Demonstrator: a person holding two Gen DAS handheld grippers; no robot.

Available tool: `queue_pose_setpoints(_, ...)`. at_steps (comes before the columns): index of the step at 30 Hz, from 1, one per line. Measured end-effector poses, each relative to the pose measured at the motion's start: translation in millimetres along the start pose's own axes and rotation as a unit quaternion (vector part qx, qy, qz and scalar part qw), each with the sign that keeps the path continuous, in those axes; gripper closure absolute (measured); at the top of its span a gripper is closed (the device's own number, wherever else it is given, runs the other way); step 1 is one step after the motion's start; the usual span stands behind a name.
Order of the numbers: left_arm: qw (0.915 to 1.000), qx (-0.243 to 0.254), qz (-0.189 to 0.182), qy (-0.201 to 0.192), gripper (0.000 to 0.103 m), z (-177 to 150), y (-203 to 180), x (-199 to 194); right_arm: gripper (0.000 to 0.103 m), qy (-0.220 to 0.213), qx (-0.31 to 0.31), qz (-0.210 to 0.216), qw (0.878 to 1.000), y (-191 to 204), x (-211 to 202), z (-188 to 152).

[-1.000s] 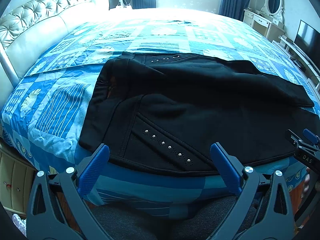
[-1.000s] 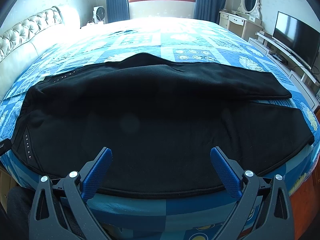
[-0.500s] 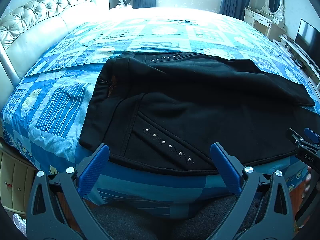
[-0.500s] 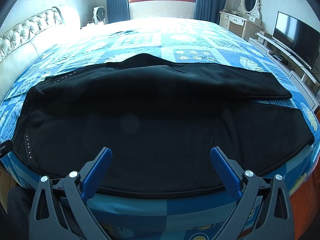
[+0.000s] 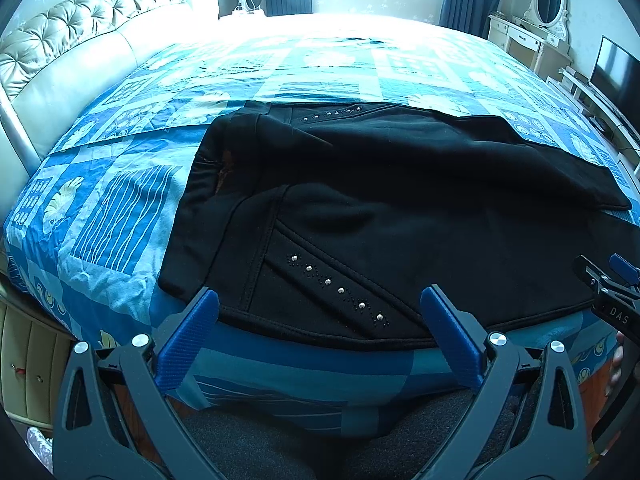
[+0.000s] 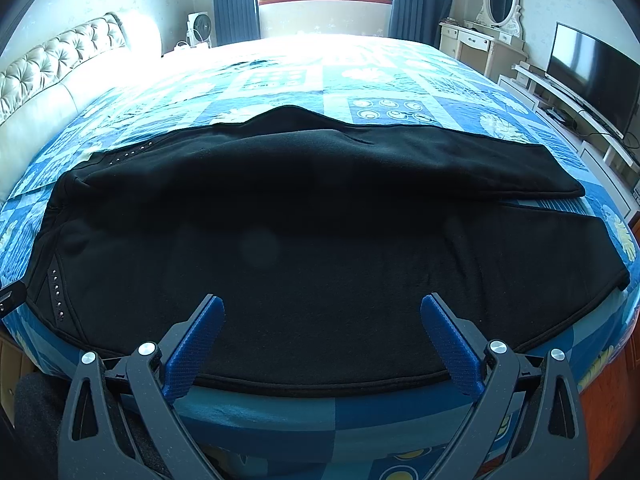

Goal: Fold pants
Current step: 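Grasp the black pants edge with the left tool while the right tool grasps the other edge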

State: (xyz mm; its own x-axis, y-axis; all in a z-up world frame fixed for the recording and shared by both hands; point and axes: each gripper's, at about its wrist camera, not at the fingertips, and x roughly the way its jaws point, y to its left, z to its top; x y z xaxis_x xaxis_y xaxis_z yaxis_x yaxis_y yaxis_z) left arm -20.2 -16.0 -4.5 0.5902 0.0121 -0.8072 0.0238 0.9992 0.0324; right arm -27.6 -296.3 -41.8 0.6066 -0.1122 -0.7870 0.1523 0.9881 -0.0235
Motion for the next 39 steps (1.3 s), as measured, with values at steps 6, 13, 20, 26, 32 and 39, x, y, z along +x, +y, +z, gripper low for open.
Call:
queue_pose_setpoints(6,1.0000,0.000,0.000,0.000,0.002,0,0,0,0.005,0.000,0.000,0.000,1.000,0,0,0)
queue_pose_setpoints(13,1.0000,0.002,0.000,-0.001,0.002,-1,0,0,0.005,0.000,0.000,0.000,1.000,0,0,0)
queue_pose_setpoints(20,1.0000,0.004,-0.004,-0.002,0.002,-2,0,1,0.005,0.001,0.000,0.002,1.000,1,0,0)
queue_pose_setpoints(26,0.9974,0.017,-0.070,-0.001,0.002,7,8,-6,0.005,-0.004,-0.013,0.031,0.999,4,-3,8)
queue_pose_setpoints(32,0.9868,-0.026,-0.159,0.007,0.002,39,80,4,0.005,-0.028,-0.020,0.174,0.984,-8,0,59)
queue_pose_setpoints(39,0.9763,-0.038,-0.209,0.040,0.002,117,160,88,0.005,-0.024,-0.174,0.215,0.961,36,55,155)
